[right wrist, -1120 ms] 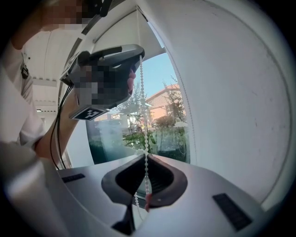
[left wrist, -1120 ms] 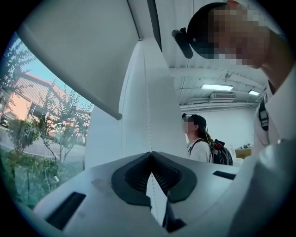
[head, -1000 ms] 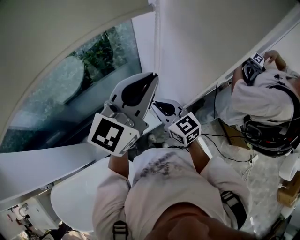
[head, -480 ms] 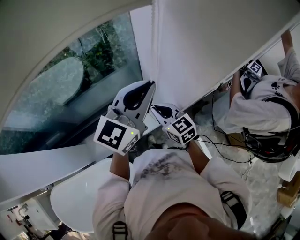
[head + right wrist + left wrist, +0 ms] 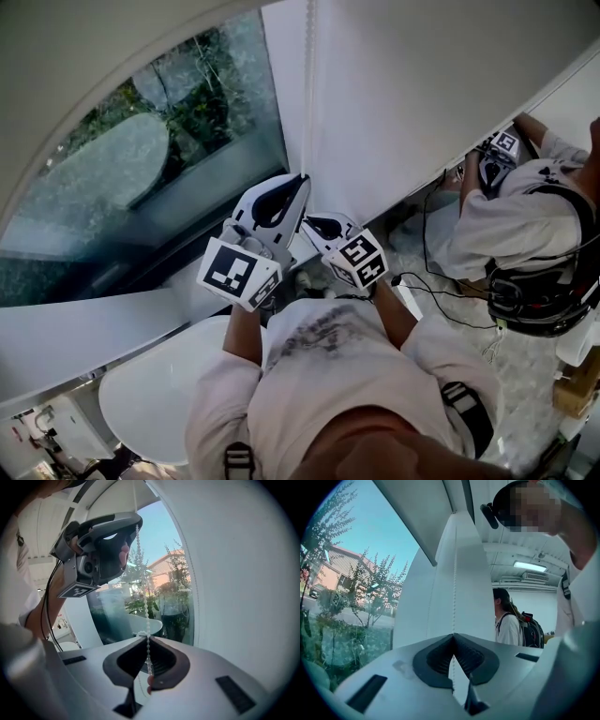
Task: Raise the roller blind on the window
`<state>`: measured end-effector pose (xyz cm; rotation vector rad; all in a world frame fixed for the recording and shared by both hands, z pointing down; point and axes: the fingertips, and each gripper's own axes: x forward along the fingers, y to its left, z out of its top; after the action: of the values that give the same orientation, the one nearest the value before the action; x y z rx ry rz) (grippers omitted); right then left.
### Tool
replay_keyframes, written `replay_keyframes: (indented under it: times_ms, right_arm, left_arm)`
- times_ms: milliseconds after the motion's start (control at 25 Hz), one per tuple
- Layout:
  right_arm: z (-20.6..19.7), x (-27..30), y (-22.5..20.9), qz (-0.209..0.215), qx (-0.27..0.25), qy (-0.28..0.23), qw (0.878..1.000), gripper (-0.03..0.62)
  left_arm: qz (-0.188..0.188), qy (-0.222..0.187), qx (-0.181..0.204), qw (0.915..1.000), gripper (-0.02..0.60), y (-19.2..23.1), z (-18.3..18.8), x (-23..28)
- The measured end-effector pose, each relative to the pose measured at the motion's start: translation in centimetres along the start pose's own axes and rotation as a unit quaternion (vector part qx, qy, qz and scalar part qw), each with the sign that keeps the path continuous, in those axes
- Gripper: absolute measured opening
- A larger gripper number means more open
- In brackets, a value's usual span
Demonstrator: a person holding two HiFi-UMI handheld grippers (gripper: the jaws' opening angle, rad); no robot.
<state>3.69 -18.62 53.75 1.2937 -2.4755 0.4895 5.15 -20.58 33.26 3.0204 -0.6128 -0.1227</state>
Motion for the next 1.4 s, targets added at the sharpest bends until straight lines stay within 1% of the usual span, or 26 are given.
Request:
replay_keyframes:
  times_ms: [360,640,960,1200,1400]
  right_arm:
    - [-2.5,1.3,-0.2,0.001,0.007,0.025,1.0,0.064]
    - [-5.0,1.5,-0.5,0.0,0.017,0.046,0.999,0.064]
    - [-7.9,1.9,-1.2,-0.002,0.028,0.08,0.996,0.064]
    - [-7.7,0.5,-0.3,-0.006,0.029,0.084,0.996,0.064]
    - [-7.4,0.1,-0.4,-0.008,0.024,0.074,0.997,0.064]
  left_arm:
    - [0.002,0.014,-0.018,0.9997,0.009,0.2,-2.9,-0.2]
    - [0.003,0.033,-0.036,0.9988,0.009,-0.1,-5.5,-0.3]
    - [0.012,0.069,-0.046,0.9965,0.009,-0.1,-8.9,0.0]
    - [0.016,0.093,-0.049,0.9943,0.009,-1.4,-10.2,-1.0]
    - [0.017,0.098,-0.052,0.9937,0.009,-1.7,-11.3,-0.9]
